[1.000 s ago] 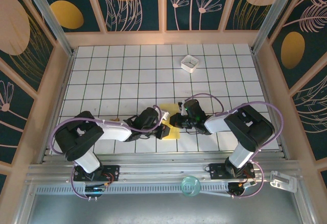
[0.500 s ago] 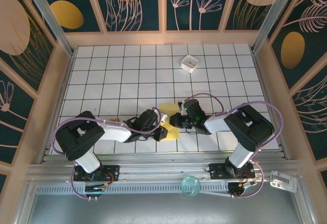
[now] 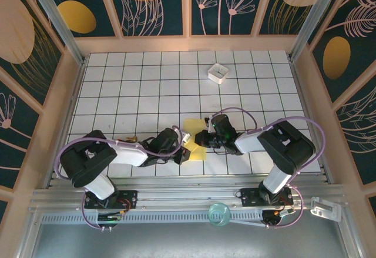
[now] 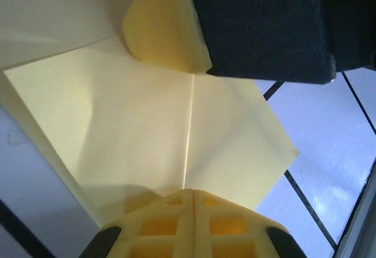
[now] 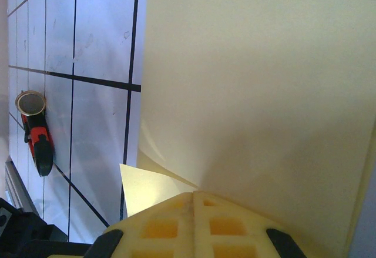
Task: Fold a paper plane with a square sheet of paper (pick it up from the middle)
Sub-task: Fold the triangle a second time at the center of the table.
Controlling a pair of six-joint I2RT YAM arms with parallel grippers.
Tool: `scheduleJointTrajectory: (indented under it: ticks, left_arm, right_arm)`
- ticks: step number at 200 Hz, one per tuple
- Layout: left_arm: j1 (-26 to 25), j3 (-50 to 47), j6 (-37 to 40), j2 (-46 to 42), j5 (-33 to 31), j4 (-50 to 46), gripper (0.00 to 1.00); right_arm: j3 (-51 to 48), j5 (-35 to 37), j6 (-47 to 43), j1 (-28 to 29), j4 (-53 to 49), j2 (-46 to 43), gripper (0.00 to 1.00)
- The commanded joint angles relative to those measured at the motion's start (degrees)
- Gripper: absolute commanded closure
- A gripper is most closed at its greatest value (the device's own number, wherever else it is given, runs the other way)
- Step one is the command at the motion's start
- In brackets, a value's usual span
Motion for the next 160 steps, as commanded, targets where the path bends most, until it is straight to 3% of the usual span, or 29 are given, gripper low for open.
scheduleJointTrajectory:
  ticks: [1,100,160]
  left_arm:
    - [0.0,-3.2,-2.2,0.0,1.5,-5.4,1.00]
    - [0.0,-11.1,-7.6,-6.9,2.0,-4.7,1.00]
    - [0.1,-7.2,-11.5,-12.6,6.0,0.7,1.00]
  right_arm:
    - [-1.1,3.5,-0.7,-0.3,-7.2,2.8,1.00]
    - [-1.5,3.8,-0.6,-0.3,-7.4,2.6,1.00]
    - [-1.4,3.7,-0.5,-0.3,-7.0,2.9,1.00]
